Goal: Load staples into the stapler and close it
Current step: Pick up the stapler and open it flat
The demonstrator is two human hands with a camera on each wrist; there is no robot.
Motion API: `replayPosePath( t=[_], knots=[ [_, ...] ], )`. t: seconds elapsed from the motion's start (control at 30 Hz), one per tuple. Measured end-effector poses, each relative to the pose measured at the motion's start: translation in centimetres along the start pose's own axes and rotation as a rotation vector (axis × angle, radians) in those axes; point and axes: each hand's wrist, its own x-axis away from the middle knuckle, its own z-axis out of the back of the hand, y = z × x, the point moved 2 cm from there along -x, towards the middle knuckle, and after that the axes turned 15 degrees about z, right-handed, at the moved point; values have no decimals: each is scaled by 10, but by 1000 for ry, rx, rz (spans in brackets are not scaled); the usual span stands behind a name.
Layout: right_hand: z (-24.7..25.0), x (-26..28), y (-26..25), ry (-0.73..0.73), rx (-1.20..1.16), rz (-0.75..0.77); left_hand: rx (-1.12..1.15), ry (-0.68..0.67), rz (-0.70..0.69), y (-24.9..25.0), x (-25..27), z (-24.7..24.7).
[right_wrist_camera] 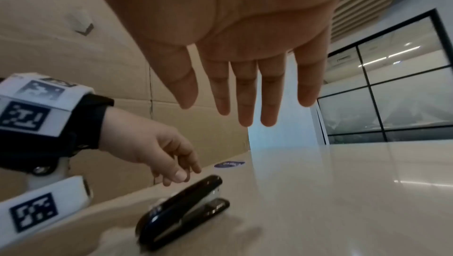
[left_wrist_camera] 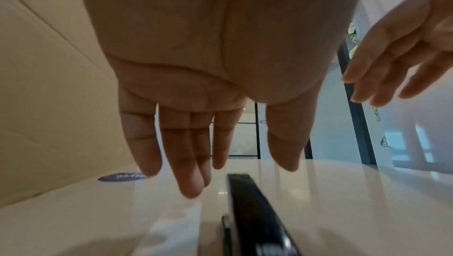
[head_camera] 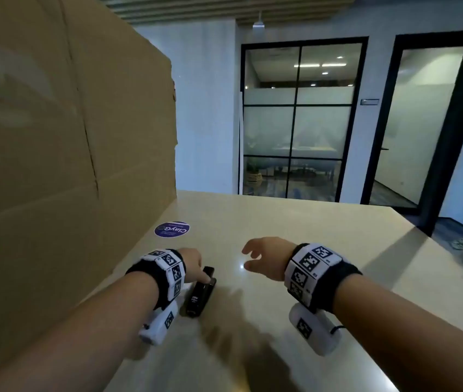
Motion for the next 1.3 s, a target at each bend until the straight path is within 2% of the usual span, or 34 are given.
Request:
replayPosePath(
  t=[0.17,0.37,0.63,0.87,1.03,1.3],
  knots=[
    [-22,1,7,-115,-7,-24,1,-51,30,4,-5,-17],
    [-38,7,20,-166,-25,-66,-30,-44,13,13,1,-21],
    [-65,19,53,-221,-46,-185,-100,-56,-200,49,24,-20],
    [-75,45,80,-204,-80,-300,-125,-95,-380,95,46,-27],
    [-81,61,96,-241,-18,-322,-104,-102,-471,126,63,-35],
    [-82,78,105,-243,9,-340,-115,-13,-581,158,84,-44]
  ],
)
